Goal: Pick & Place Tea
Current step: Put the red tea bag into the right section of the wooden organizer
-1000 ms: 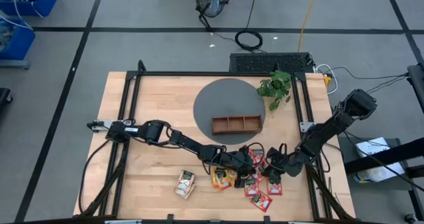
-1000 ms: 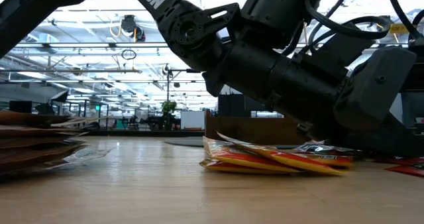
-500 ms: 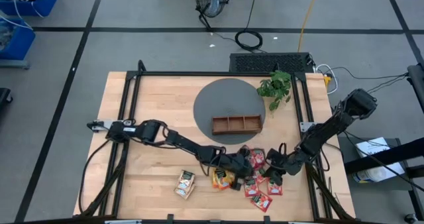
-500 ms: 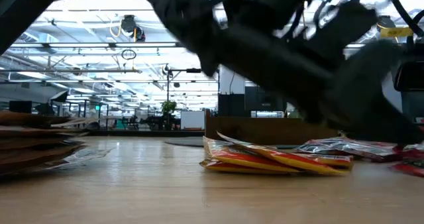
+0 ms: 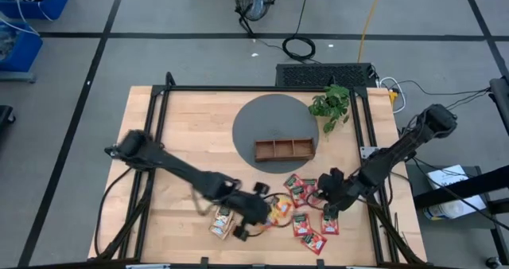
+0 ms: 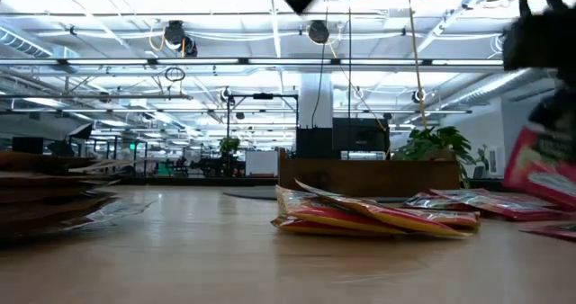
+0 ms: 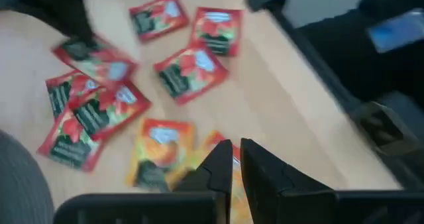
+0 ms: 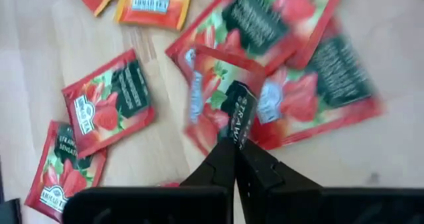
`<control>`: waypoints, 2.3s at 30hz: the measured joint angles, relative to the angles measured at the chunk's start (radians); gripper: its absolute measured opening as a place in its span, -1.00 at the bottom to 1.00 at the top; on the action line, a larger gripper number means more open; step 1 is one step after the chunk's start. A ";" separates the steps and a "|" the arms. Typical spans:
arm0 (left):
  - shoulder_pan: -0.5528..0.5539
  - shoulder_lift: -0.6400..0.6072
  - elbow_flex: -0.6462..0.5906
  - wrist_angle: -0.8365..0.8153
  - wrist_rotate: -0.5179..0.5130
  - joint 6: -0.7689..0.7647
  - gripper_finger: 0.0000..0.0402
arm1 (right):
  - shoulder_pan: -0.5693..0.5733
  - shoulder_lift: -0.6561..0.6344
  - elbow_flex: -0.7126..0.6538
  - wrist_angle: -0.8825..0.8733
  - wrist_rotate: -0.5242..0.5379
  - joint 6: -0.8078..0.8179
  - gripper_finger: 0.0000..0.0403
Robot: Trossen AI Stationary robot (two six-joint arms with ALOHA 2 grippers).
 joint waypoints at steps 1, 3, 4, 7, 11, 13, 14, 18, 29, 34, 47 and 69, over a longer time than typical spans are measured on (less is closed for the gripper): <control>-0.012 -0.042 -0.054 0.030 -0.025 -0.009 -0.81 | -0.011 -0.001 0.037 -0.056 0.000 -0.023 -1.00; -0.024 -0.131 -0.195 0.128 -0.084 -0.040 -0.81 | -0.042 0.001 0.110 -0.156 0.000 -0.069 -1.00; -0.025 -0.170 -0.272 0.198 -0.105 -0.054 -0.81 | -0.063 0.001 0.148 -0.205 -0.001 -0.090 -1.00; -0.011 -0.283 -0.517 0.449 -0.113 -0.089 -0.81 | -0.149 0.006 0.266 -0.369 -0.030 -0.163 -1.00; 0.015 -0.332 -0.767 0.811 -0.103 -0.130 -0.81 | -0.298 0.047 0.446 -0.569 -0.051 -0.361 -1.00; 0.028 -0.325 -0.838 0.971 -0.106 -0.129 -0.81 | -0.372 0.079 0.528 -0.637 -0.052 -0.495 -1.00; 0.034 -0.325 -0.868 1.017 -0.109 -0.129 -0.81 | -0.409 0.102 0.570 -0.672 -0.052 -0.556 -1.00; 0.056 -0.324 -0.919 1.065 -0.117 -0.131 -0.81 | -0.547 0.201 0.712 -0.766 -0.052 -0.757 -1.00; 0.058 -0.324 -0.914 1.088 -0.118 -0.051 -0.81 | -0.741 0.444 0.812 -0.903 -0.049 -1.092 -1.00; 0.068 -0.324 -0.914 1.091 -0.118 -0.029 -0.81 | -0.774 0.448 0.773 -0.858 -0.043 -1.137 -1.00; 0.110 -0.324 -0.914 1.097 -0.119 -0.072 -0.81 | -0.794 0.444 0.627 -0.727 0.001 -1.174 -1.00; 0.109 -0.324 -0.914 1.097 -0.119 -0.078 -0.81 | -0.799 0.444 0.547 -0.593 0.007 -1.162 -0.66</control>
